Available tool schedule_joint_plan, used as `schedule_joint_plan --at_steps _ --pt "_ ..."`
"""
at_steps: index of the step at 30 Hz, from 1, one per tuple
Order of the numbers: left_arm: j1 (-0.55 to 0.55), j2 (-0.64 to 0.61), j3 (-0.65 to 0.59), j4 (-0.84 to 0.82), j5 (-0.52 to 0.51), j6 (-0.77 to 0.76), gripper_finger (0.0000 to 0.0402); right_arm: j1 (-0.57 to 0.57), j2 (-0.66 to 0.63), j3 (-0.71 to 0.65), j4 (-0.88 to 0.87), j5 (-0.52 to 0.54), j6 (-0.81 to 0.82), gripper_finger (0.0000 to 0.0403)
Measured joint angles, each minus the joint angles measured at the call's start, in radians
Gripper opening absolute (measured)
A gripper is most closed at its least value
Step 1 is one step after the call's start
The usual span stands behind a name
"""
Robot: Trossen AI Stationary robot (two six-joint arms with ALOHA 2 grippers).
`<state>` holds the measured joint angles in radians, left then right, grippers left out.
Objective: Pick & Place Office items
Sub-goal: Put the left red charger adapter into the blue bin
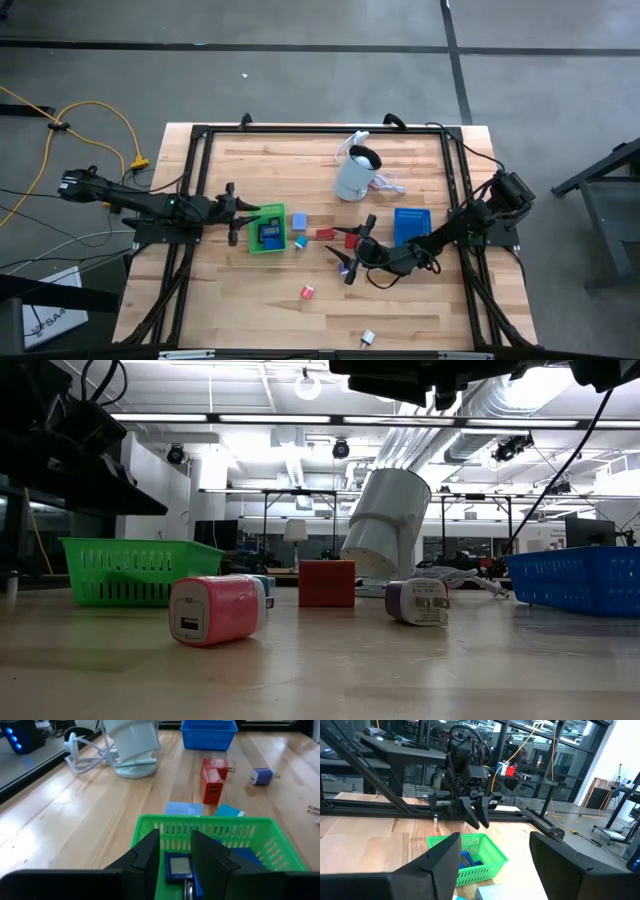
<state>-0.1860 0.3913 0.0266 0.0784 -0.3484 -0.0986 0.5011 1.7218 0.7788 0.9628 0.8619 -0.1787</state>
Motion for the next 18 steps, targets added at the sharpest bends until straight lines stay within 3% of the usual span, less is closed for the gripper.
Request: schedule_joint_plan --at_steps 18 --pt "-0.001 -0.249 0.028 -0.134 0.022 0.057 0.0103 -0.018 0.000 0.000 0.007 0.000 0.000 0.0223"
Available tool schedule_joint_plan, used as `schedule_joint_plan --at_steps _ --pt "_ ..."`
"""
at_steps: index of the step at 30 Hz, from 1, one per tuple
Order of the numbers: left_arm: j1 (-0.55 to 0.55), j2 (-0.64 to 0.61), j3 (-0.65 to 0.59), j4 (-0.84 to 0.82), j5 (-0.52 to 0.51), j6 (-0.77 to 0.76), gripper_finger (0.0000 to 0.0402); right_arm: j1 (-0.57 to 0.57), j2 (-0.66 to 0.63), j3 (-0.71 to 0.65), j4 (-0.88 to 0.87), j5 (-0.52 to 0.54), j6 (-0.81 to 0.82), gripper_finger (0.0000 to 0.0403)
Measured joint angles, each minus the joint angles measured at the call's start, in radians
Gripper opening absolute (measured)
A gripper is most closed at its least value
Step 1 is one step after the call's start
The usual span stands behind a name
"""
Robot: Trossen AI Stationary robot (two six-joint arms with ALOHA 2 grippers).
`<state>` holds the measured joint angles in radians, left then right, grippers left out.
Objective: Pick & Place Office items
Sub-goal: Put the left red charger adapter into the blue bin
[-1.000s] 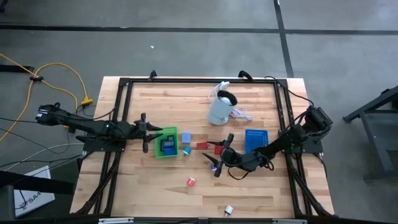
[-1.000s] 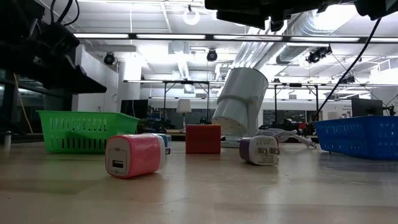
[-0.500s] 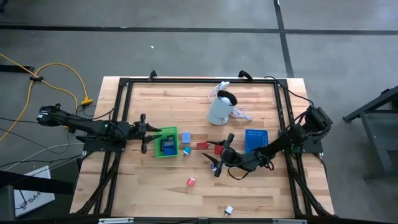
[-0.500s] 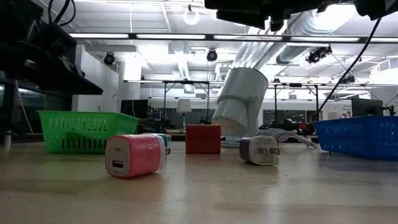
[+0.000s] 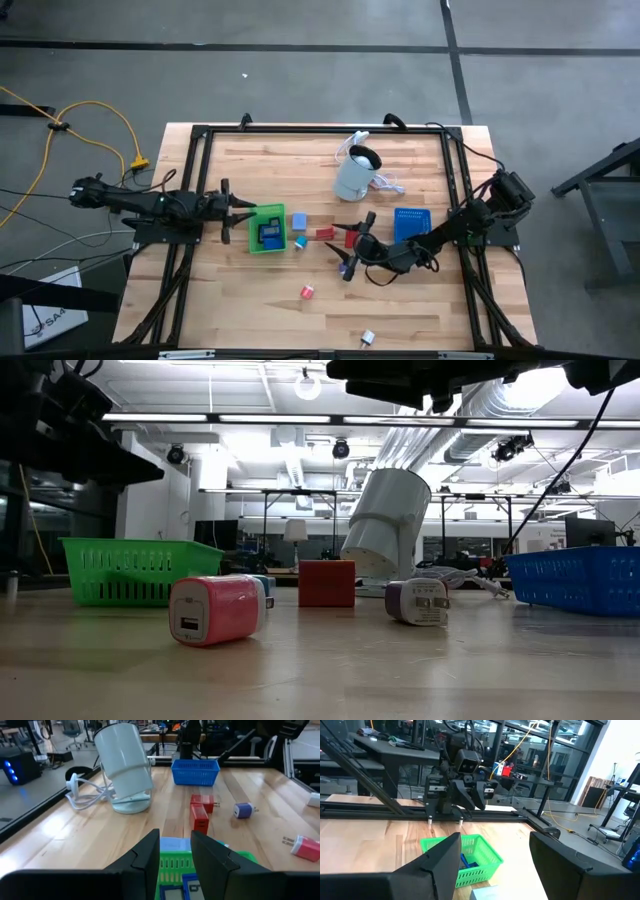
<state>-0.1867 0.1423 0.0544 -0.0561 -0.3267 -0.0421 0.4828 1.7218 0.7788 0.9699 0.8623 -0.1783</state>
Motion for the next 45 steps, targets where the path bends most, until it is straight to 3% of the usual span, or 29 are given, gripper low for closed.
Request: schedule_joint_plan --at_steps 19,28,31,34,38,45 --pt "0.000 -0.001 -0.007 0.074 -0.004 -0.027 0.0103 0.002 0.000 0.000 -0.019 -0.003 -0.011 0.0223" --pt "0.000 -0.001 -0.007 0.083 -0.004 -0.034 0.0103 -0.006 -0.003 0.001 -0.071 -0.083 -0.017 0.0223" --pt "0.000 -0.001 -0.007 0.084 -0.004 -0.035 0.0103 -0.013 -0.038 0.029 -0.206 -0.089 0.045 0.0223" --pt "0.000 -0.001 -0.006 0.084 -0.003 -0.035 0.0103 -0.021 -0.081 0.094 -0.454 -0.137 0.124 0.0223" --pt "0.000 -0.001 -0.006 0.088 -0.003 -0.037 0.0103 -0.035 -0.117 0.191 -0.737 -0.279 0.253 0.0223" --pt "0.000 -0.001 -0.005 0.088 -0.003 -0.037 0.0103 -0.073 -0.128 0.276 -0.934 -0.552 0.281 0.0223"
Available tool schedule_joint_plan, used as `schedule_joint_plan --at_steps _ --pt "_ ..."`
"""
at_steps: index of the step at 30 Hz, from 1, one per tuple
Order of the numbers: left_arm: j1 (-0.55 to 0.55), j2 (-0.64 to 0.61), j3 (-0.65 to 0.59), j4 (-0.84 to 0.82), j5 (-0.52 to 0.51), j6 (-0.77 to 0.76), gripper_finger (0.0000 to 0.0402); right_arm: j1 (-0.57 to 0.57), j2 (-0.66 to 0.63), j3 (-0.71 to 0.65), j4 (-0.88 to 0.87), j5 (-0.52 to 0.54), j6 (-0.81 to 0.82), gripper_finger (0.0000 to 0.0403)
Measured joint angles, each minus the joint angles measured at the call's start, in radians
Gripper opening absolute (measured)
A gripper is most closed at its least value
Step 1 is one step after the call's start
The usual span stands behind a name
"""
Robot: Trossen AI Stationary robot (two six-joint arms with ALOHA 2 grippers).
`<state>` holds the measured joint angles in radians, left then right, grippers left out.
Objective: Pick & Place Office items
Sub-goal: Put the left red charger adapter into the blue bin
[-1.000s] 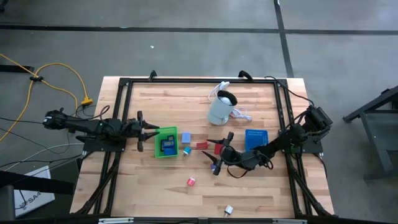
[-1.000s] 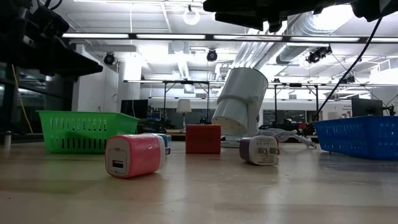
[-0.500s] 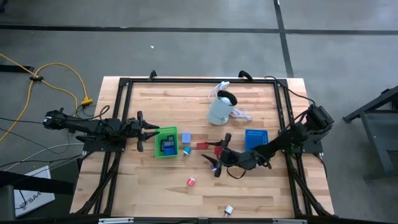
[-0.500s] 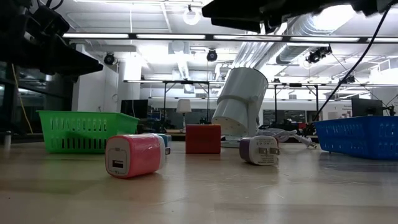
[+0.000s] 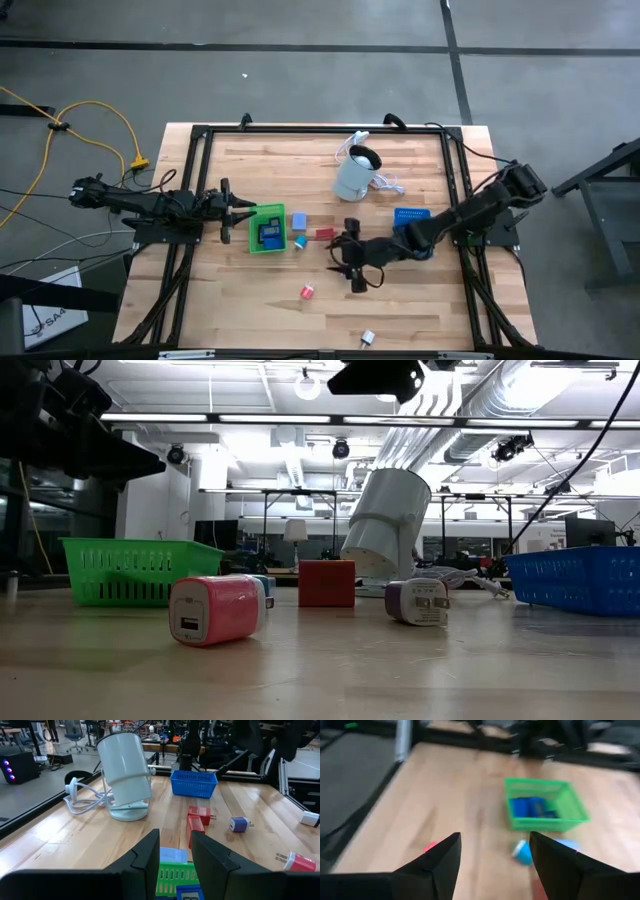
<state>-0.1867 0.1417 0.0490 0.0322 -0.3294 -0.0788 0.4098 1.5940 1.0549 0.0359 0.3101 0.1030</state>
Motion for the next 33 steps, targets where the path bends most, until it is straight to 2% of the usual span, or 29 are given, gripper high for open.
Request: schedule_joint_plan --at_steps 4,6,15,20,33 --pt "0.000 0.000 0.002 0.002 0.000 0.000 0.0103 -0.036 0.000 0.007 -0.098 -0.207 -0.003 0.0222" --pt "0.000 0.000 0.002 0.002 0.000 0.000 0.0103 -0.051 0.000 0.007 -0.142 -0.263 -0.005 0.0219" --pt "0.000 0.000 0.002 0.002 0.000 0.000 0.0103 -0.104 0.000 0.007 -0.183 -0.239 -0.104 0.0207" --pt "0.000 0.000 0.002 0.003 0.000 0.000 0.0103 -0.170 0.000 0.007 -0.204 -0.287 -0.095 0.0199" --pt "0.000 0.000 0.002 0.003 0.000 0.000 0.0103 -0.299 0.000 0.007 -0.214 -0.294 -0.115 0.0193"
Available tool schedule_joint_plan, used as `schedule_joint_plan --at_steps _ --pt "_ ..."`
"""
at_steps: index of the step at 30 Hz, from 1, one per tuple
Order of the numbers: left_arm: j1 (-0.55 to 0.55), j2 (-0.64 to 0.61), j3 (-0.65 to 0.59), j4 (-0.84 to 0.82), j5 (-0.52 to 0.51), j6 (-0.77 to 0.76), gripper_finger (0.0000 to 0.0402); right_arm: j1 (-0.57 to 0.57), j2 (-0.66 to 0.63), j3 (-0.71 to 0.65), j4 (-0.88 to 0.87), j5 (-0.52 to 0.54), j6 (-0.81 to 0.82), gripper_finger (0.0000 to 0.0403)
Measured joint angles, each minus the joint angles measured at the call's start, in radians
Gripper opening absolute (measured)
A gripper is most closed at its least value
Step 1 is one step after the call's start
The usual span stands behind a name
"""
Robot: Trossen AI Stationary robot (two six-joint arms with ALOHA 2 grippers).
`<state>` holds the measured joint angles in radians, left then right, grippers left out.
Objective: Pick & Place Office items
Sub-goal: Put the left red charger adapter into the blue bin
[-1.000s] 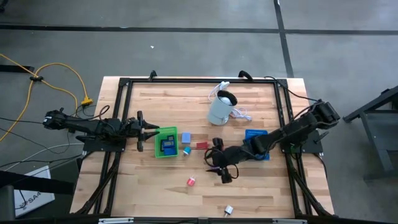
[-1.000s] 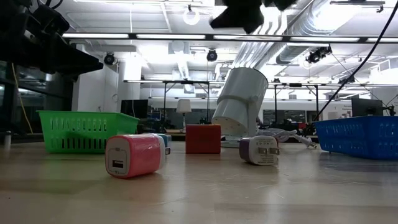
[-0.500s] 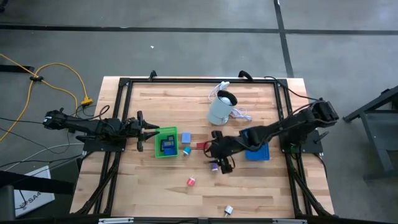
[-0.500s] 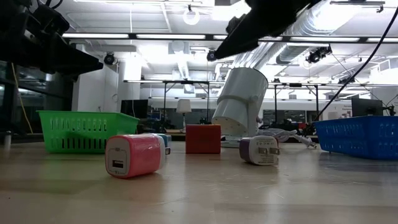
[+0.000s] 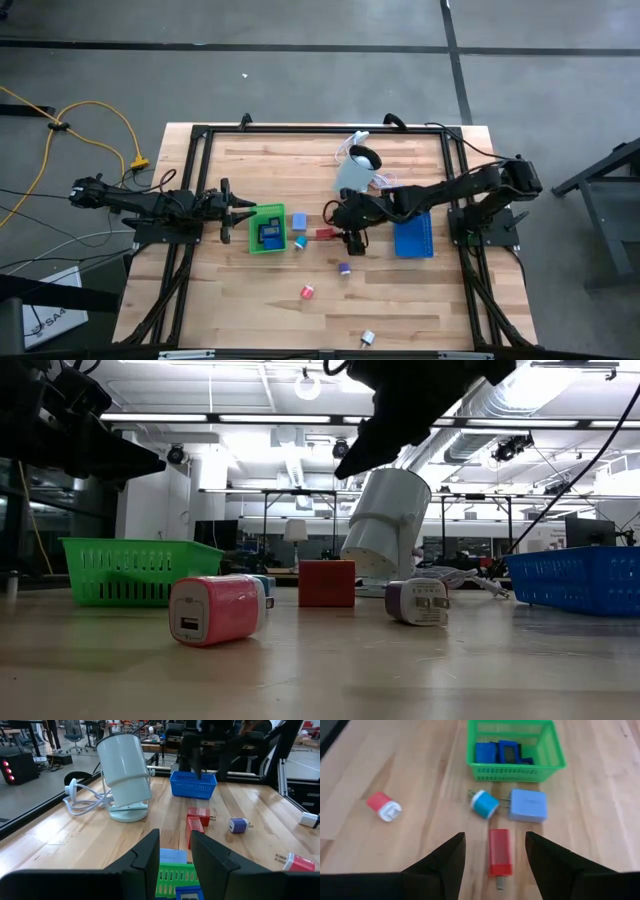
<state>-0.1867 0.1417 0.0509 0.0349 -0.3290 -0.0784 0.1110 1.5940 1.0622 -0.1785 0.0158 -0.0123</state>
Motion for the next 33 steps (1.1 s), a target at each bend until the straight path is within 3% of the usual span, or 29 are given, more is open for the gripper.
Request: schedule_joint_plan --at_steps 26,33 --pt "0.000 0.004 0.001 0.018 0.001 0.000 0.0103 -0.062 0.209 -0.002 0.112 -0.094 -0.045 0.0193" --pt "0.000 0.006 0.001 0.026 0.001 0.000 0.0103 -0.065 0.254 0.002 0.148 -0.078 -0.034 0.0193"
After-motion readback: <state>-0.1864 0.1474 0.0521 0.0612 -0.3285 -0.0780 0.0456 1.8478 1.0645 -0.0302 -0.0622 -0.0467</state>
